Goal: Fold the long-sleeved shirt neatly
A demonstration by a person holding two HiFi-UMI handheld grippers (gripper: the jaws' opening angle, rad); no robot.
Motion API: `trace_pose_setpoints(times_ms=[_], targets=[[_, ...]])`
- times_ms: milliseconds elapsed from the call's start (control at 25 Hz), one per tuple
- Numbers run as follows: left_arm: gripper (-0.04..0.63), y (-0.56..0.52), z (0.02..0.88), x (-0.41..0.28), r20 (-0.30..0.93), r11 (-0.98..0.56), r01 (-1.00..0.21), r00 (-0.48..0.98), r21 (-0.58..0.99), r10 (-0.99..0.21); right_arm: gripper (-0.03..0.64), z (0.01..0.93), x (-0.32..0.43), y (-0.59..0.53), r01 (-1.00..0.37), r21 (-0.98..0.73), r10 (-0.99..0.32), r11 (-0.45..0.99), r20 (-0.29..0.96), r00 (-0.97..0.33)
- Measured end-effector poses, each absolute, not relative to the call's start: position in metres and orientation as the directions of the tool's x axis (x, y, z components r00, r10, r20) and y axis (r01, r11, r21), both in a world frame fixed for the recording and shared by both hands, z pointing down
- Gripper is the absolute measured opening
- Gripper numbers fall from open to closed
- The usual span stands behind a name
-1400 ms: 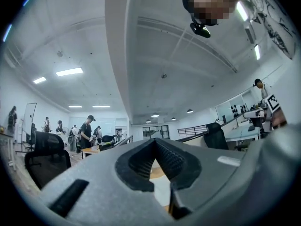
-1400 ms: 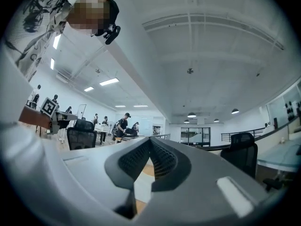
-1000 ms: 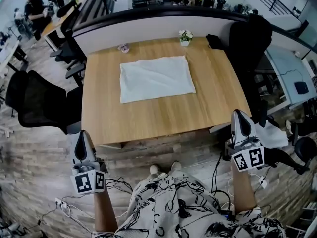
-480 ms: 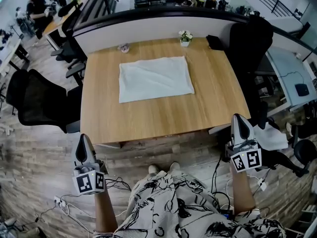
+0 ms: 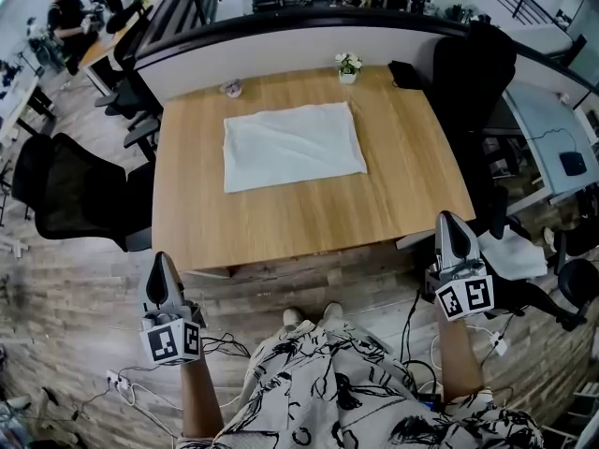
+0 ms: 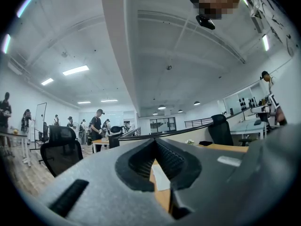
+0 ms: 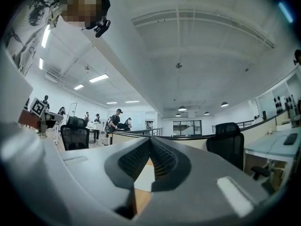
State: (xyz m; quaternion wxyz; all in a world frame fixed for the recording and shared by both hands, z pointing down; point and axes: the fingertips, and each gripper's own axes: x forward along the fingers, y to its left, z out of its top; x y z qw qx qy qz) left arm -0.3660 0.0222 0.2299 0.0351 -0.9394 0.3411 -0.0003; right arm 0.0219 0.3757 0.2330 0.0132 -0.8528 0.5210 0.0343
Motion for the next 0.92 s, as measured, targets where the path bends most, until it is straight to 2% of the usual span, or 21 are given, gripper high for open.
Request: trace_pose_setpoints(times_ms=[920], targets=[[0.003,0.028,0.235,-0.360,-0.002,-0.756,-0.650,0.758,-0.077,-0.652,0.005,0.234,0.024,0.360,-0.910,0.011,-0.909,-0.414,-0.062,0.413]])
